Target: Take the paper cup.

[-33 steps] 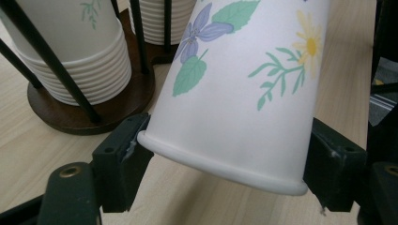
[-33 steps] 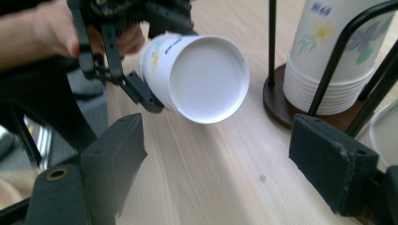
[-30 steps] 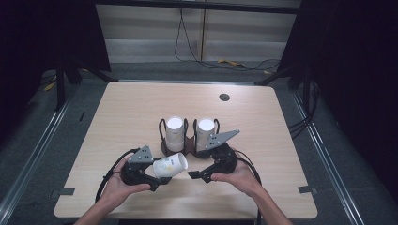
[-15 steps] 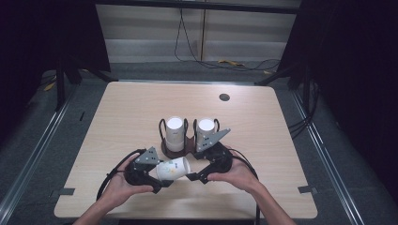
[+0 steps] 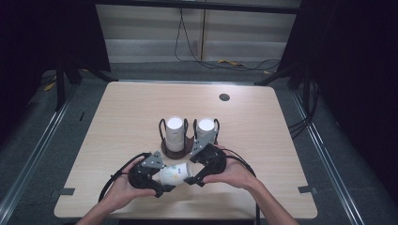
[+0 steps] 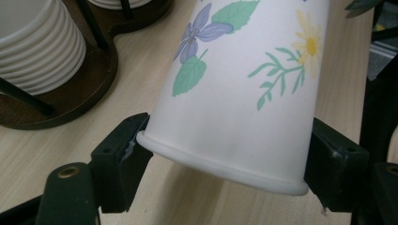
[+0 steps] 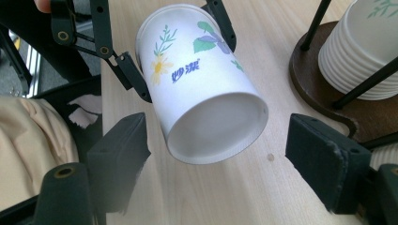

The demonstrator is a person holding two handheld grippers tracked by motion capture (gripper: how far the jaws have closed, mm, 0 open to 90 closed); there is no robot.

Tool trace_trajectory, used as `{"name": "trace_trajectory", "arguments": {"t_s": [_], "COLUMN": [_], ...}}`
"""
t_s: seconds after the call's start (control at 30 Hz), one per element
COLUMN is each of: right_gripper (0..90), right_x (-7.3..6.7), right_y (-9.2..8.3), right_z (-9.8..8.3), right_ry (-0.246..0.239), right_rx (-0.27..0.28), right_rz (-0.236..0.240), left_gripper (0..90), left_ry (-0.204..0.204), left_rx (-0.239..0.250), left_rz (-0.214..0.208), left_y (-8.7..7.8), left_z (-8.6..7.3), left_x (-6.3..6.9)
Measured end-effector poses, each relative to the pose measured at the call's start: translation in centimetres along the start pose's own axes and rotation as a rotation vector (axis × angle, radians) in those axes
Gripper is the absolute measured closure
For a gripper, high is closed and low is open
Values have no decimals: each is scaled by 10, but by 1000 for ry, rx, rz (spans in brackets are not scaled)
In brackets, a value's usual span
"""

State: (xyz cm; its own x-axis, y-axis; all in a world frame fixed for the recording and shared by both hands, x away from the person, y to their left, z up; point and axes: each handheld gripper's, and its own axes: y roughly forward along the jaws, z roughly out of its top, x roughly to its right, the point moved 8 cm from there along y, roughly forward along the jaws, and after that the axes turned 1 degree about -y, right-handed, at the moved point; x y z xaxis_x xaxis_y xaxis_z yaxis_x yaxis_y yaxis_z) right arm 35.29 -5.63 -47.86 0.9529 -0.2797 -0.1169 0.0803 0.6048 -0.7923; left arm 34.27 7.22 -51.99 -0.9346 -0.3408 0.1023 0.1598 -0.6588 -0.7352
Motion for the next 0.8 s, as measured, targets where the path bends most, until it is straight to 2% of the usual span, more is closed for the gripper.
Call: {"name": "trace_trajectory", "arguments": {"t_s": [0.07, 0.1, 0.23, 0.33, 0.43, 0.5, 0.57, 0.63, 0.8], "right_gripper": [222, 231, 245, 251, 249, 247, 245, 241, 244], "right_x": [0, 0, -3, -5, -7, -7, -8, -9, -11], "right_y": [1, 2, 7, 10, 13, 15, 15, 17, 18], "right_z": [-1, -2, -2, -1, -3, -2, -2, -3, -2], "right_ry": [-6, -9, -39, -56, -68, -76, -78, -73, -90], "right_rx": [-17, -27, -60, -75, -112, -113, -118, -131, -154], "right_rz": [-2, 3, 11, 17, 17, 21, 28, 33, 45], "left_gripper": [233, 233, 233, 234, 234, 234, 234, 234, 234], "left_ry": [21, 7, 36, 27, 38, 29, 41, 29, 38], "left_rx": [-6, 9, -6, -3, -5, 3, -15, -4, -6], "left_rz": [-3, -7, -13, -15, -22, -23, -28, -34, -42], "left_y": [1, 1, 3, 4, 4, 5, 4, 5, 9], "left_z": [1, 2, 2, 2, 2, 2, 1, 2, 1], "left_x": [1, 2, 5, 7, 7, 7, 7, 9, 11]}}
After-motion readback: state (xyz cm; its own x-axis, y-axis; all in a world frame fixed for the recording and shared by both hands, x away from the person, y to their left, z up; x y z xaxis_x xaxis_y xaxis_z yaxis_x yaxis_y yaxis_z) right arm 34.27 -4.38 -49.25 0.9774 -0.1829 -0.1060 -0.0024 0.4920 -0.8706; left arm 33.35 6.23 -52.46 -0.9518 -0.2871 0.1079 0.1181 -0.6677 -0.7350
